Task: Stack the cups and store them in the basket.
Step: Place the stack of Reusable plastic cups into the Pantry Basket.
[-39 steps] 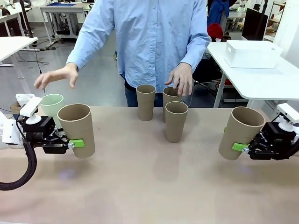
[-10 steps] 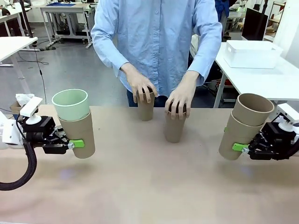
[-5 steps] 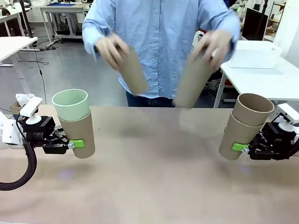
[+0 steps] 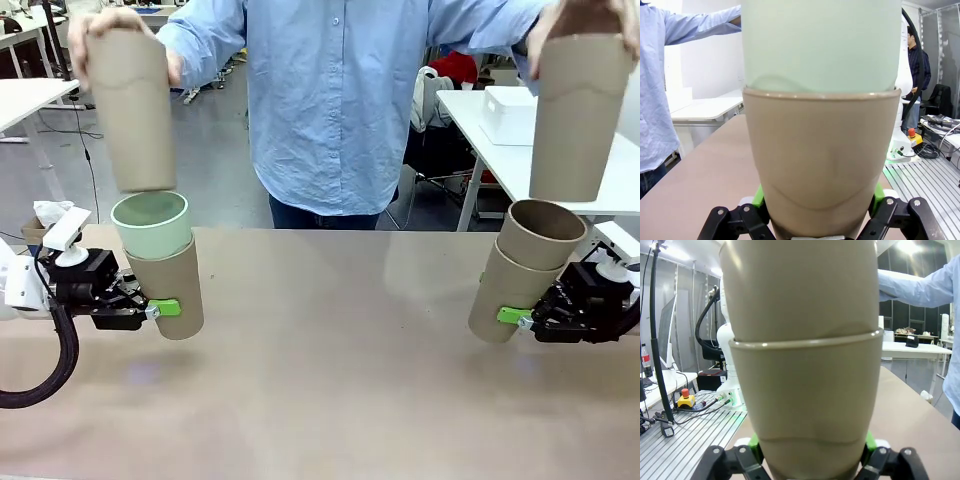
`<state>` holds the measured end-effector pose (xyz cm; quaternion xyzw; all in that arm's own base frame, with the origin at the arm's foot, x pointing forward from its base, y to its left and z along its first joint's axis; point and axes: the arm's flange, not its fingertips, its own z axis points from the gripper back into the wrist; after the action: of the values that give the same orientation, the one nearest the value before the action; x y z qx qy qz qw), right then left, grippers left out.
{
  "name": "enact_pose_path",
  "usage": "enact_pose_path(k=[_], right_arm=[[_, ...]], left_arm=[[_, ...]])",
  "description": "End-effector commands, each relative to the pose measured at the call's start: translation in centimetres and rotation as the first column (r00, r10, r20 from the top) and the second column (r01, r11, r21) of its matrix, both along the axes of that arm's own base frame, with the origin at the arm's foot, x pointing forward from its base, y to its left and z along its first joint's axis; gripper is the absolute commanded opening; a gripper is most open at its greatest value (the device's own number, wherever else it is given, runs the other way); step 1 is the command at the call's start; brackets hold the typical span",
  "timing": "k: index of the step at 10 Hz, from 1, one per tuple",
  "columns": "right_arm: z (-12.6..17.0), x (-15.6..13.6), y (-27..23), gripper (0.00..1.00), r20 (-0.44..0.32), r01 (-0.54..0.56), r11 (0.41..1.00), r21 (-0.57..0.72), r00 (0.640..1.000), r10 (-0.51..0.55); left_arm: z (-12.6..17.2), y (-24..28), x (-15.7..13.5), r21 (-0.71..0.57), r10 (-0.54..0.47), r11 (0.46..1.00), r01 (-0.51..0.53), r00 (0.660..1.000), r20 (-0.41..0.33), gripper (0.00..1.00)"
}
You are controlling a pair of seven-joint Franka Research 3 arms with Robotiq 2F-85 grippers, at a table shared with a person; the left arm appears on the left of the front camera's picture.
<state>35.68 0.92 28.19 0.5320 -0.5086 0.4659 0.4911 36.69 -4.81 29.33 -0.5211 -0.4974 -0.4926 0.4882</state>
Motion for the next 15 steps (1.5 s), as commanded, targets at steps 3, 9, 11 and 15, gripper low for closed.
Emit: enact_pose_path(k=[3,9,11,15], right_arm=[[0.28,0.19,-0.06,0.84,0.009,0.015,1.0,0.009,1.0,-0.015],[0.28,0.19,-0.06,0.84,0.009,0.015,1.0,0.009,1.0,-0.015],[0.28,0.19,-0.06,0.84,0.009,0.015,1.0,0.009,1.0,-0.015],[0.28,0.19,-0.06,0.84,0.009,0.015,1.0,0.009,1.0,-0.015]], left_arm=[[0.41,-0.09,0.01,-0.001,-0.002,1.0,0.002,1.0,0.004,0.86],[0.41,-0.09,0.01,-0.001,-0.002,1.0,0.002,1.0,0.004,0.86],[0.41,-0.09,0.01,-0.001,-0.002,1.0,0.002,1.0,0.004,0.86],[0.41,-0.09,0.01,-0.001,-0.002,1.0,0.002,1.0,0.004,0.86]])
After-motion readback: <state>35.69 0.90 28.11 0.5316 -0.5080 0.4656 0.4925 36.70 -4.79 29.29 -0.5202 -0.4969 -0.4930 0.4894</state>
